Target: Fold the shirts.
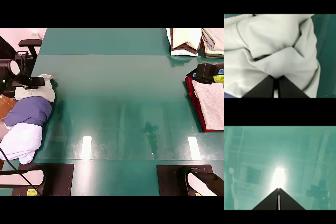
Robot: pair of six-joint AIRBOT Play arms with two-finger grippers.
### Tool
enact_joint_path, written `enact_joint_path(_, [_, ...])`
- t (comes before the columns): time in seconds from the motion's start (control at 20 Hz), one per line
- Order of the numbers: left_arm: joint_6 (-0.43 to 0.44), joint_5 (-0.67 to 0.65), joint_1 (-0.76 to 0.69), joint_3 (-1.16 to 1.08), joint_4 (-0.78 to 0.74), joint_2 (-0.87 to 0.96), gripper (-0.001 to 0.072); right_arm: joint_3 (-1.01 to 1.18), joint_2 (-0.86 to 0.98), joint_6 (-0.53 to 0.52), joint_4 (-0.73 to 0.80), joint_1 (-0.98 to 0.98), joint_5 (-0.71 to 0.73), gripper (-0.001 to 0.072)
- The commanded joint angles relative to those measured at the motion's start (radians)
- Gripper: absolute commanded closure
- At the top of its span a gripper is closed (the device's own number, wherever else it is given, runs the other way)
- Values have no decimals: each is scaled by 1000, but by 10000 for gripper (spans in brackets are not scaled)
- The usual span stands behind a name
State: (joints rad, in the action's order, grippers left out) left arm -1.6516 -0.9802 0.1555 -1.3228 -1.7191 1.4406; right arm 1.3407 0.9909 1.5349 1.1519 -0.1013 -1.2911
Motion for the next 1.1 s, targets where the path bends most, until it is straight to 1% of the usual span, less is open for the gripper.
enact_joint_path(0.0, [9,13,-3,-63,3,-116,685,42,-1,0,-2,-1,9,690])
enact_joint_path(0.1, [55,-9,-40,-175,8,-228,686,129,-1,0,-5,-1,13,690])
enact_joint_path(0.2, [128,-72,-117,-303,24,-320,686,216,-1,0,-5,-1,31,690])
enact_joint_path(0.3, [172,-149,-234,-407,29,-380,687,290,-1,0,-5,-1,40,690])
enact_joint_path(0.4, [179,-217,-368,-470,30,-397,687,354,-1,0,-5,-1,42,690])
enact_joint_path(0.55, [186,-303,-586,-477,30,-373,687,424,-1,0,-4,-1,39,690])
enact_joint_path(0.65, [185,-357,-724,-473,37,-313,686,448,-1,0,-3,-1,38,690])
enact_joint_path(0.7, [186,-361,-782,-467,58,-272,685,456,-2,0,0,-1,34,690])
enact_joint_path(0.8, [187,-327,-877,-448,160,-174,684,460,-2,0,0,-1,30,690])
enact_joint_path(0.85, [200,-293,-909,-438,245,-117,678,460,-2,0,0,-1,27,690])
enact_joint_path(0.9, [222,-260,-928,-433,339,-64,455,460,-2,0,0,-1,23,690])
enact_joint_path(0.95, [223,-222,-939,-432,435,-10,141,460,-2,0,0,-1,20,690])
enact_joint_path(1.0, [227,-194,-939,-432,496,29,154,460,-2,0,0,-1,16,690])
enact_joint_path(1.05, [230,-179,-929,-433,496,53,156,460,-2,0,0,-1,13,690])
